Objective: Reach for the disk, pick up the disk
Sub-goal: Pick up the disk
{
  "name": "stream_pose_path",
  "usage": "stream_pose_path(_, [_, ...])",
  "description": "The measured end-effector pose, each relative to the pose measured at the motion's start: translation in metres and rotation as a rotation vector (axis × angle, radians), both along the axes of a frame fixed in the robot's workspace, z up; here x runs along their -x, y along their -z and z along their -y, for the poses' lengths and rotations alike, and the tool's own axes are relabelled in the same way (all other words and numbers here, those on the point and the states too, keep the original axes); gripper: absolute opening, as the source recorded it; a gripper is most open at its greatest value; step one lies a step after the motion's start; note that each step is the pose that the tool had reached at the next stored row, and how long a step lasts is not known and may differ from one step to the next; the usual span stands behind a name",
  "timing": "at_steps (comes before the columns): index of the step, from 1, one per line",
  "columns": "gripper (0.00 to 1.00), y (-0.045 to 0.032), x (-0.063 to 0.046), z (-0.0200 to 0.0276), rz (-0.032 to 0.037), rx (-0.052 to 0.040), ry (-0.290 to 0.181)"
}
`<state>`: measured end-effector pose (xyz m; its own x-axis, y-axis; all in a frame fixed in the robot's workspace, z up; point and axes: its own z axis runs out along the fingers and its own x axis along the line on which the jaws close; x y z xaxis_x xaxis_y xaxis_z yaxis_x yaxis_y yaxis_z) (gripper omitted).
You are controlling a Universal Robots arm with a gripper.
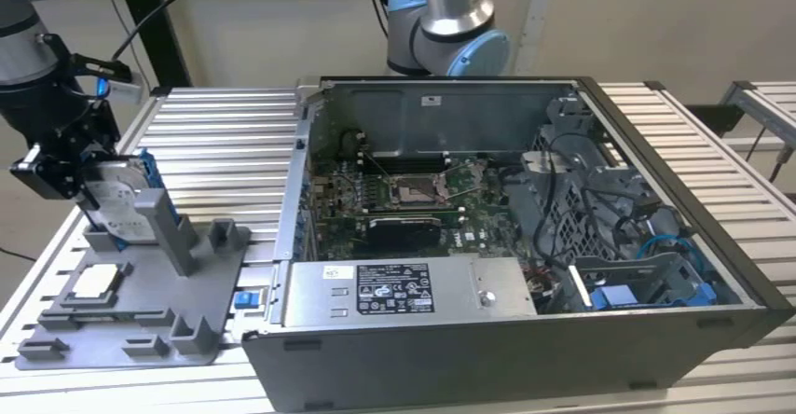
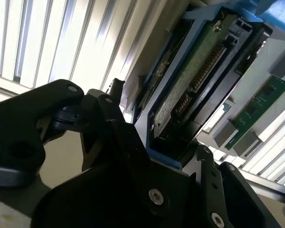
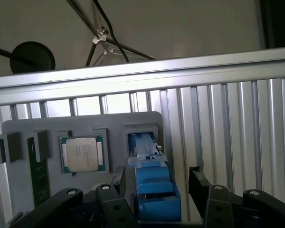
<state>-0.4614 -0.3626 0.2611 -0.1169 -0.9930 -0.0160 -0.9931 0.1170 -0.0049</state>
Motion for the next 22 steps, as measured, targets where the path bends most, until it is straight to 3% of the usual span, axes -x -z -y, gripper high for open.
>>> stream_pose_path(5, [1.0,0.0,0.0,0.0,0.0,0.0,0.0])
stream_pose_path(6, [0.0,0.0,0.0,0.0,0.0,0.0,0.0])
stream_pose_path(22, [0.0,0.0002,0.0,0.0,-0.0001,0.0,0.0])
